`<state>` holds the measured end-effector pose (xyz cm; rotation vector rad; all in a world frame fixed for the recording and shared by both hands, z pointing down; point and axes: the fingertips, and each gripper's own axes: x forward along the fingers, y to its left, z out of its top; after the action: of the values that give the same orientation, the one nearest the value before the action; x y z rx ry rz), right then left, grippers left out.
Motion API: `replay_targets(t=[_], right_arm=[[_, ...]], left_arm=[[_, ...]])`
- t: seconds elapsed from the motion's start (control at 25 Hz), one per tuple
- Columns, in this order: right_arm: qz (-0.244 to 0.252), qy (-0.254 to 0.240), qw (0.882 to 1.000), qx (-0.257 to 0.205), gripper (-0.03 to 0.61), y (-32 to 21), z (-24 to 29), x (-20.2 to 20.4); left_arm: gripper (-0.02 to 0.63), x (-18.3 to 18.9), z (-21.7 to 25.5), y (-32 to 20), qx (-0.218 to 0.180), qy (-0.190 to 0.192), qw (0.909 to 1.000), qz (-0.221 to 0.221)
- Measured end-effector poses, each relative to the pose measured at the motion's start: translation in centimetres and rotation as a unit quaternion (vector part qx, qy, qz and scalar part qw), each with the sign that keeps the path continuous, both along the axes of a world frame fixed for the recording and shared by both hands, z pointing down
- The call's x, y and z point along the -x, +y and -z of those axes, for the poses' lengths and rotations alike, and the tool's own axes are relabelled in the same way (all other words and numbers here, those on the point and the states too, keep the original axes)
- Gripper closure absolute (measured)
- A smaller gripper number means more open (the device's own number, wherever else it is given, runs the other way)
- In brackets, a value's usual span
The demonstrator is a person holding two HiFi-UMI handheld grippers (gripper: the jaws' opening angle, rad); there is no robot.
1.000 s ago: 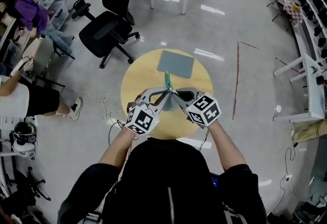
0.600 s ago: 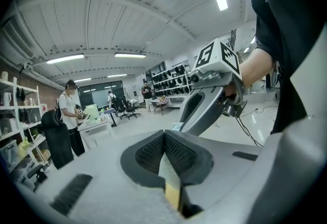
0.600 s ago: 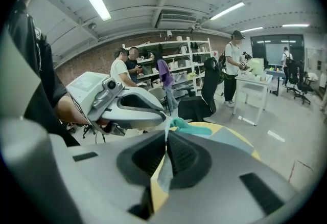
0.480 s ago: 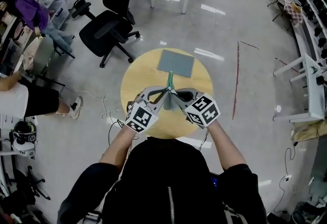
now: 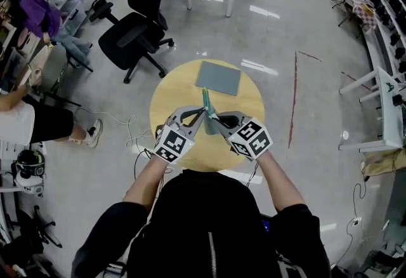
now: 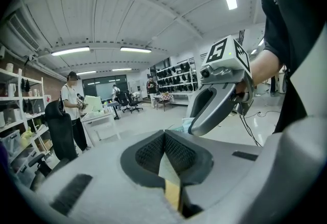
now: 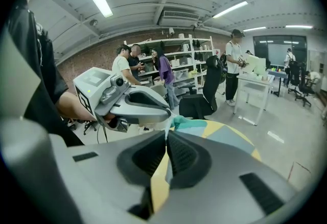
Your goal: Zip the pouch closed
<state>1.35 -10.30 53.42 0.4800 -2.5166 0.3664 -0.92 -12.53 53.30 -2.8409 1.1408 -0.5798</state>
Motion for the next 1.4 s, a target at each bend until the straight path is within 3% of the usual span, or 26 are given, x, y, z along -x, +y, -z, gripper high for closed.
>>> replay_targets(t=[0.76, 1.0, 1.4], right_arm=[[0.001, 0.005, 1.0, 0.009, 0.568, 0.8, -0.3, 0.4], [0.002, 0.006, 1.0, 0.012, 0.568, 1.3, -0.7, 0.1], [0.003, 0.01, 1.0, 0.014, 0.568, 1.9, -0.7, -0.5]], left_arm=[[0.609, 1.2, -0.4, -0.1, 0.018, 0.005, 0.9997, 0.013], [0.609, 3.1, -1.4, -0.8, 0.037, 0.008, 0.9984, 0.043], [0.609, 4.2, -2.1, -0.6, 0.049, 0.01, 0.9973, 0.054]])
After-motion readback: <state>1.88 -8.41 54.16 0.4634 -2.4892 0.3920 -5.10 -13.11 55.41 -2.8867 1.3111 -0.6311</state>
